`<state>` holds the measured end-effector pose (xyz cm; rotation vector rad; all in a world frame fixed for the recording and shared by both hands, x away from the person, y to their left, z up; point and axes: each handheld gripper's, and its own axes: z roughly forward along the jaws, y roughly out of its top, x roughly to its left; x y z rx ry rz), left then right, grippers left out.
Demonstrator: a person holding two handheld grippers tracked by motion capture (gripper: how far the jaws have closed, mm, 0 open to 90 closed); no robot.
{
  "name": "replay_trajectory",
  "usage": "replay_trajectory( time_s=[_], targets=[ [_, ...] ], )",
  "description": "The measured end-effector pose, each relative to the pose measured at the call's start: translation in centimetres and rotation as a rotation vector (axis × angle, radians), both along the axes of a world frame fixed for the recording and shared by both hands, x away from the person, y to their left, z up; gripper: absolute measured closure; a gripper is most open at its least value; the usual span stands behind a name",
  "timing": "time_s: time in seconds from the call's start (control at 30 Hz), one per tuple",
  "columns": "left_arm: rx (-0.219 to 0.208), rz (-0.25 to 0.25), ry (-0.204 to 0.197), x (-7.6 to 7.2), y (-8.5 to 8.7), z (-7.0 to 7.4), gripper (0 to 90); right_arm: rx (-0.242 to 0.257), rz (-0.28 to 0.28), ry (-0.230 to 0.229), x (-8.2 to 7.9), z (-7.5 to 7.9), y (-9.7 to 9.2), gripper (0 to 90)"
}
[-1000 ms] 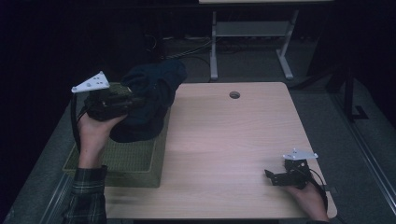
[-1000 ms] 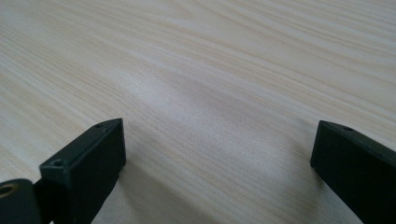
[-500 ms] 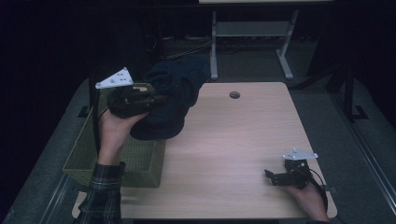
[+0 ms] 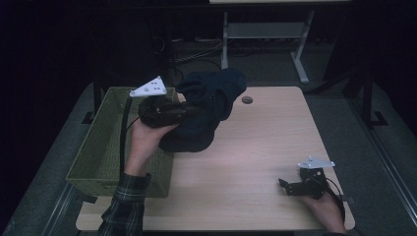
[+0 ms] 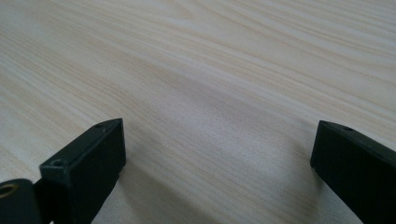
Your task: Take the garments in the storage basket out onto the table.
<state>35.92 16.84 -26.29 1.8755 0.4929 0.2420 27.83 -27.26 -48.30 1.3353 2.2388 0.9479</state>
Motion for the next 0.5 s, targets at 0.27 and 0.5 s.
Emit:
replay_trajectory(
  time_s=[0.27, 0.5],
  targets=[
    [-0.014, -0.038, 0.032, -0.1, -2.2, -1.2, 73.0, 0.000, 0.000, 0.000, 0.0, 0.0, 0.0, 3.0],
    [-0.018, -0.066, 0.061, -0.2, -4.1, -2.8, 73.0, 0.000, -0.001, 0.000, 0.0, 0.0, 0.0, 3.0]
  ],
)
